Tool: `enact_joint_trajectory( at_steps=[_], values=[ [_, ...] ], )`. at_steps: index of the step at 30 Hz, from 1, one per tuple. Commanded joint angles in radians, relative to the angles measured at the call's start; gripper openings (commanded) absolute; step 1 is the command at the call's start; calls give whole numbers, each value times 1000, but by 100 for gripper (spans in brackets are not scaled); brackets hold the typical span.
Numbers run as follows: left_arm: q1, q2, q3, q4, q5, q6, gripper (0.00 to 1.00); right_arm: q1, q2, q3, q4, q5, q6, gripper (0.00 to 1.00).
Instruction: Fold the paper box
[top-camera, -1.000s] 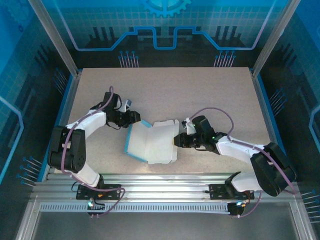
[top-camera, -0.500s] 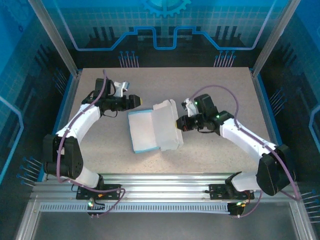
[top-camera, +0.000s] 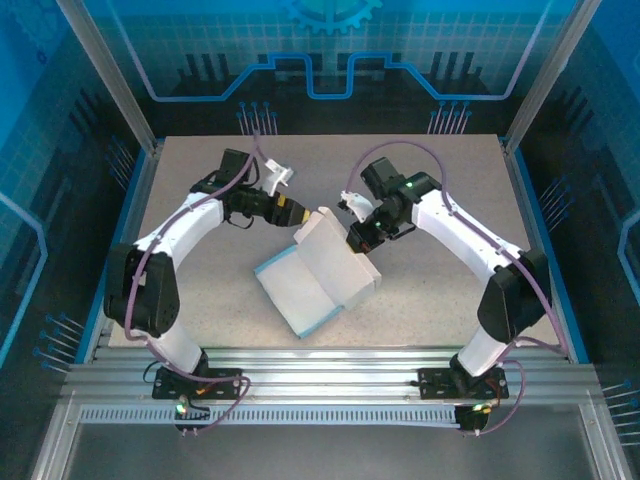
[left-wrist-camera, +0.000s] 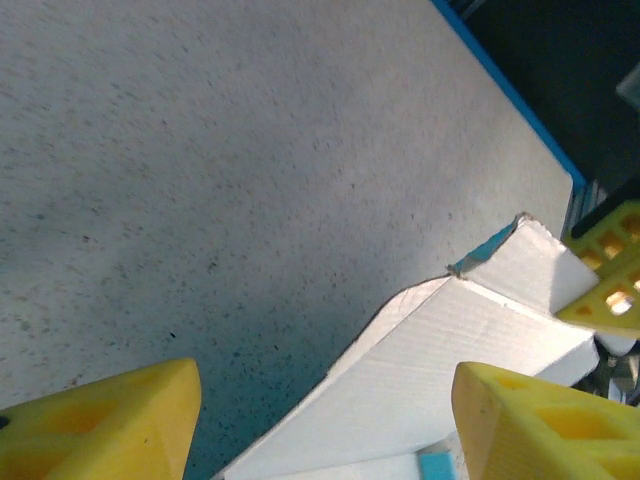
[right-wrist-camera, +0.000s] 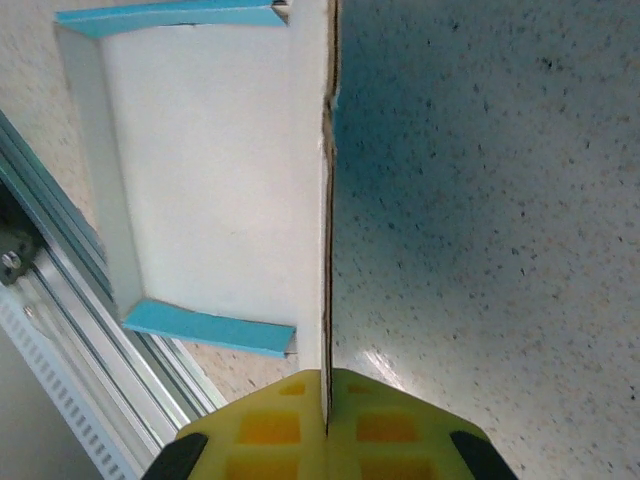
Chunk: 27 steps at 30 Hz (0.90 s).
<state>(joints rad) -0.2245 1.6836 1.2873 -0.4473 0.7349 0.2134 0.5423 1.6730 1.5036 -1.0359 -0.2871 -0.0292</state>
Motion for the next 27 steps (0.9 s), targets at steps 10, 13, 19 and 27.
enact_joint_trajectory(
  at_steps=[10,13,19,27],
  values=[
    [-50,93,97,-160,97,249,56,33,51,71,-130,92,-94,5],
    [-61,114,119,-187,96,258,55,33,48,67,-121,94,-95,4],
    [-81,150,156,-245,89,296,41,33,38,52,-108,100,-92,5],
    [-96,171,185,-303,60,326,26,33,37,54,-98,106,-88,5]
  ],
)
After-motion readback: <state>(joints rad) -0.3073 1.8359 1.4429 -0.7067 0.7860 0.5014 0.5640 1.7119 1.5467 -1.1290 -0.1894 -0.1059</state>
